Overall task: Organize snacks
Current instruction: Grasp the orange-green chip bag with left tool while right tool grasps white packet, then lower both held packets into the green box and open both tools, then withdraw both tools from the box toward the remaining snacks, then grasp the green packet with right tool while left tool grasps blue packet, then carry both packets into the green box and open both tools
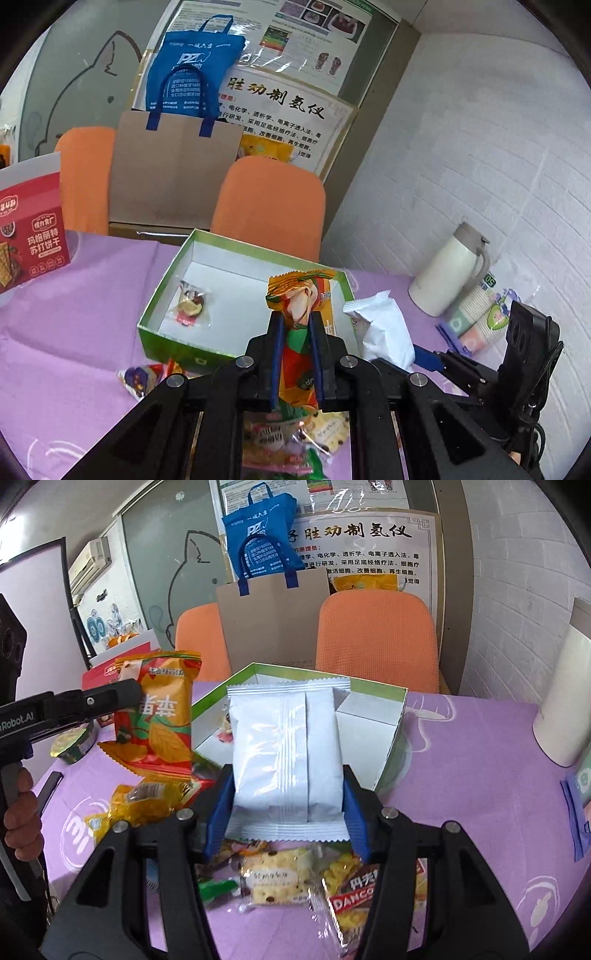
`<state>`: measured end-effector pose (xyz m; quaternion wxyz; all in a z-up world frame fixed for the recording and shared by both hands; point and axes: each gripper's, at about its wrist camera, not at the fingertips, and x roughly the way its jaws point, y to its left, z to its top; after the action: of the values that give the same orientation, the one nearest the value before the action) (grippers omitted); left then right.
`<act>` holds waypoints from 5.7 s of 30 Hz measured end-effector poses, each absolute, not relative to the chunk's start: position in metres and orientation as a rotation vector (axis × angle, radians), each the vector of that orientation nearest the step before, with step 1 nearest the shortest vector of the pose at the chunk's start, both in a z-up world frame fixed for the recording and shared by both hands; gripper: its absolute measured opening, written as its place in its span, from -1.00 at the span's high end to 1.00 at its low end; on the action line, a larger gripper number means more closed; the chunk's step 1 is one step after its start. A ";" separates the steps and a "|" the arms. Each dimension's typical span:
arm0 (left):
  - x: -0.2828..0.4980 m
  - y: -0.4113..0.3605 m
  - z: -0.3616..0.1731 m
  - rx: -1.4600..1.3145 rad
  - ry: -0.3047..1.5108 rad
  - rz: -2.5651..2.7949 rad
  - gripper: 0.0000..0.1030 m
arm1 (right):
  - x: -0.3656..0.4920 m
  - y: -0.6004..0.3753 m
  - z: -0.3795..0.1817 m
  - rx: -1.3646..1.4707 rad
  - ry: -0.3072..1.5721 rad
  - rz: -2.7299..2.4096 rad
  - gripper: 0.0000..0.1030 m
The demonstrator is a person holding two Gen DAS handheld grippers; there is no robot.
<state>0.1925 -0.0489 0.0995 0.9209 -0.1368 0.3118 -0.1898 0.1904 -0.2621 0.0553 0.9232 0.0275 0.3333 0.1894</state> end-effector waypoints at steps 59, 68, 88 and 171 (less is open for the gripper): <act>0.035 -0.003 0.016 -0.143 0.696 -0.271 -0.96 | 0.104 -0.198 0.001 -0.085 0.826 0.520 -0.60; 0.041 -0.016 0.002 -0.139 0.756 -0.354 -0.47 | 0.122 -0.182 -0.019 -0.090 0.886 0.537 0.21; 0.102 -0.057 -0.031 -0.089 0.881 -0.328 -0.24 | 0.078 -0.228 -0.018 -0.057 0.888 0.548 -0.22; 0.208 -0.070 0.072 -0.178 0.751 -0.427 0.40 | 0.182 -0.266 0.055 0.108 0.698 0.367 0.35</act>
<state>0.2077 -0.0698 0.0722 0.9042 -0.0859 0.3636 -0.2068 0.1822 -0.2663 0.0553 0.9219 0.0524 0.3399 0.1785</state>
